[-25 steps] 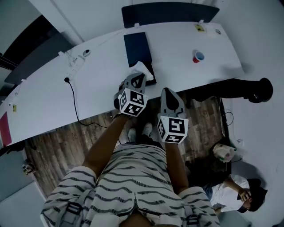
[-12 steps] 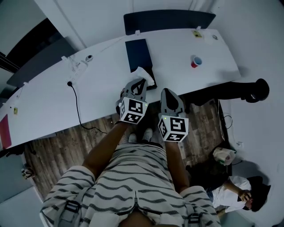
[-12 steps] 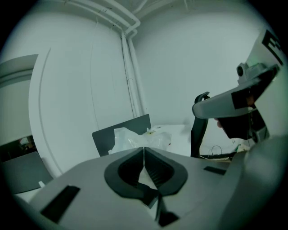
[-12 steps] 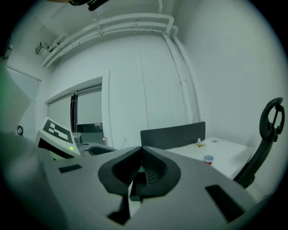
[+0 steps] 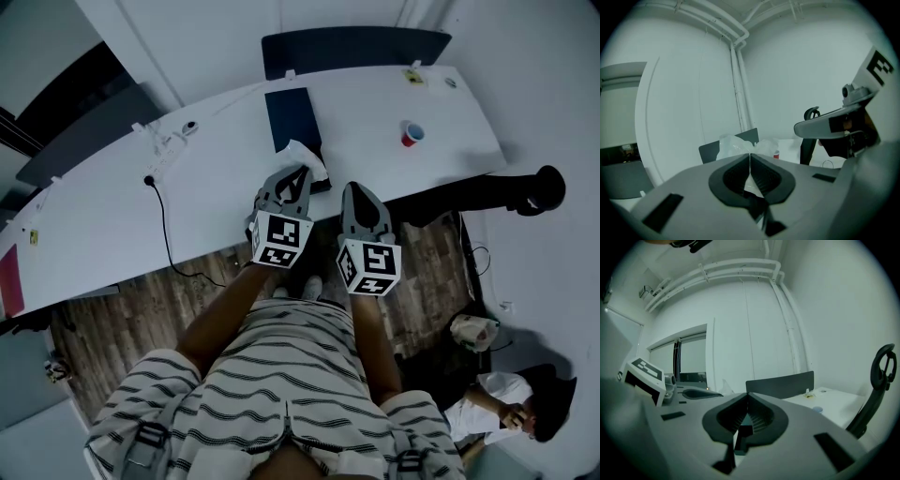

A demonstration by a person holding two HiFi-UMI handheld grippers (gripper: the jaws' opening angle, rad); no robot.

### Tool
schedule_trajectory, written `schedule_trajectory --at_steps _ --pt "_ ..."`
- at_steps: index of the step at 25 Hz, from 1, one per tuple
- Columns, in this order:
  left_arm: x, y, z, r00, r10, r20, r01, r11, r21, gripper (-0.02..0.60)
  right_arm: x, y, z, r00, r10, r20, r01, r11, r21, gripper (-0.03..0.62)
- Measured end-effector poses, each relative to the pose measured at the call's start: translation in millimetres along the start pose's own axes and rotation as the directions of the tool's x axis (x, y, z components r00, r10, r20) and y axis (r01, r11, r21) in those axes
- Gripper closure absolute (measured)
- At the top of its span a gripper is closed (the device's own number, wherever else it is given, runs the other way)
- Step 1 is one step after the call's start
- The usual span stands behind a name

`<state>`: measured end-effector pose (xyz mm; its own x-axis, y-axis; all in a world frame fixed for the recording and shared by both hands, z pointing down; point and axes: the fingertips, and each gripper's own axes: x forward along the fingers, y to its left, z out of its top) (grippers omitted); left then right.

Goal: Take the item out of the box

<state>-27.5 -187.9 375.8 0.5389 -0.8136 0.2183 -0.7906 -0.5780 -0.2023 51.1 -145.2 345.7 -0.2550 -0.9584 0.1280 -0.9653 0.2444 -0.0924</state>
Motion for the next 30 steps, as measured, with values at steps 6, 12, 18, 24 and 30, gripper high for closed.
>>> schedule_trajectory --at_steps 6,12,18,24,30 --pt "-9 2 16 0.999 0.018 0.049 -0.017 1.0 -0.011 0.552 2 0 5 1.0 0.007 0.016 -0.007 1.0 -0.009 0.576" --pt "-14 3 31 0.995 0.029 0.096 -0.029 1.0 -0.007 0.552 4 0 13 0.999 0.012 0.03 -0.012 1.0 -0.013 0.576" --pt "-18 3 40 0.992 0.027 0.126 -0.025 0.999 -0.021 0.552 4 -2 17 0.999 0.009 0.041 -0.009 1.0 -0.016 0.576" --pt "-23 0 47 0.988 0.032 0.154 -0.026 0.999 -0.041 0.552 5 -8 19 0.999 0.007 0.046 -0.007 1.0 0.01 0.576" --pt "-28 -2 53 0.984 0.038 0.173 -0.027 0.997 -0.067 0.552 3 -10 20 0.999 0.001 0.051 -0.003 0.999 0.033 0.576"
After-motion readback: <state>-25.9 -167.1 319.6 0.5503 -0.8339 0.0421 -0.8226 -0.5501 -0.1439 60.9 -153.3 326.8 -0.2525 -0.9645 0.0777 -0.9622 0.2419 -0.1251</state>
